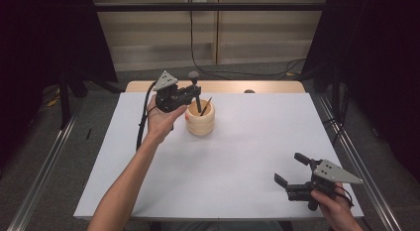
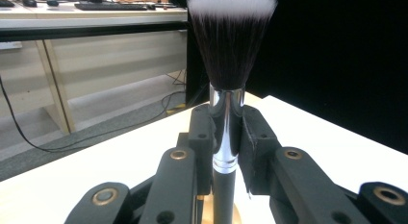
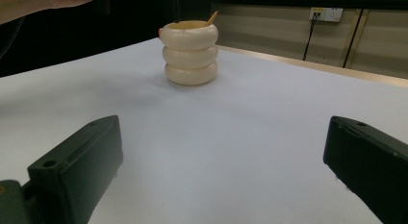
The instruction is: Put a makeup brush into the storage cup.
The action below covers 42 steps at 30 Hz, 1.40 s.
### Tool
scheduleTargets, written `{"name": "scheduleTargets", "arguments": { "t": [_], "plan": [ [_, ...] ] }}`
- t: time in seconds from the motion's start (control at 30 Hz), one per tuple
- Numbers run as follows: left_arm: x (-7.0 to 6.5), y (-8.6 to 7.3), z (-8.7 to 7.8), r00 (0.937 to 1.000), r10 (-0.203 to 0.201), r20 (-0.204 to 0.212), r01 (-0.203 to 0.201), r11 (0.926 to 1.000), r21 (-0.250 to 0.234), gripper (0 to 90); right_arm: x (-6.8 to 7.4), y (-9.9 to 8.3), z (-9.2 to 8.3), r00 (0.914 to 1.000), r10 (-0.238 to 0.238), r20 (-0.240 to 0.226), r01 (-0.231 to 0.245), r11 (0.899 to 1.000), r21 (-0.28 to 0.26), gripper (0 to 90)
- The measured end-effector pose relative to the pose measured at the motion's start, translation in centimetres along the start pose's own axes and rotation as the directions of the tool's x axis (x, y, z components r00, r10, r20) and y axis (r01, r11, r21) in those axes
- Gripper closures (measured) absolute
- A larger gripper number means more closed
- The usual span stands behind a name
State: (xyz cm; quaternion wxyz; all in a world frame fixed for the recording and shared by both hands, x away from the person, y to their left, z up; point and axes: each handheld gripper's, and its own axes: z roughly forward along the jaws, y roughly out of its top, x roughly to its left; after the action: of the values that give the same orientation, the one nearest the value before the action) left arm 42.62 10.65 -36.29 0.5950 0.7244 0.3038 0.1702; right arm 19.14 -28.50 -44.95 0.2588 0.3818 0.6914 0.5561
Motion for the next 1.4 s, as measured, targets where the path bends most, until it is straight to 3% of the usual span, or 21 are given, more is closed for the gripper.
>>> {"name": "scheduleTargets", "arguments": {
  "t": [0.33, 0.67, 0.83, 0.93, 1.13, 1.4],
  "plan": [
    [-0.5, -1.3, 0.9, 0.9999, -0.011, -0.012, 0.011, 0.9997, 0.021, 77.4, 0.1, -0.1, 0.0, 0.9999, -0.013, -0.007, 0.013, 1.000, 0.006, 0.0],
    [0.3, -1.9, 1.2, 0.9993, -0.022, -0.031, 0.023, 0.9991, 0.035, 77.3, 0.2, -0.1, 0.0, 0.9994, -0.023, -0.025, 0.023, 1.000, 0.010, 0.1],
    [0.1, -2.2, 1.2, 0.9996, 0.006, -0.027, -0.004, 0.9984, 0.057, 77.2, 0.2, -0.1, 0.1, 0.9995, -0.018, -0.026, 0.018, 1.000, 0.009, 0.1],
    [0.5, -2.7, 1.2, 0.9993, -0.025, -0.029, 0.026, 0.9983, 0.053, 77.2, 0.2, -0.1, 0.0, 0.9995, -0.019, -0.025, 0.020, 1.000, 0.009, 0.1],
    [0.5, -3.4, 1.3, 0.9989, 0.005, -0.046, -0.001, 0.9965, 0.084, 77.1, 0.1, 0.0, 0.0, 0.9998, -0.018, -0.010, 0.018, 1.000, 0.003, 0.0],
    [0.7, -3.7, 1.5, 0.9995, -0.010, -0.029, 0.012, 0.9967, 0.081, 75.9, 0.1, -0.1, 0.0, 0.9996, -0.022, -0.015, 0.022, 1.000, 0.002, 0.0]
  ]
}}
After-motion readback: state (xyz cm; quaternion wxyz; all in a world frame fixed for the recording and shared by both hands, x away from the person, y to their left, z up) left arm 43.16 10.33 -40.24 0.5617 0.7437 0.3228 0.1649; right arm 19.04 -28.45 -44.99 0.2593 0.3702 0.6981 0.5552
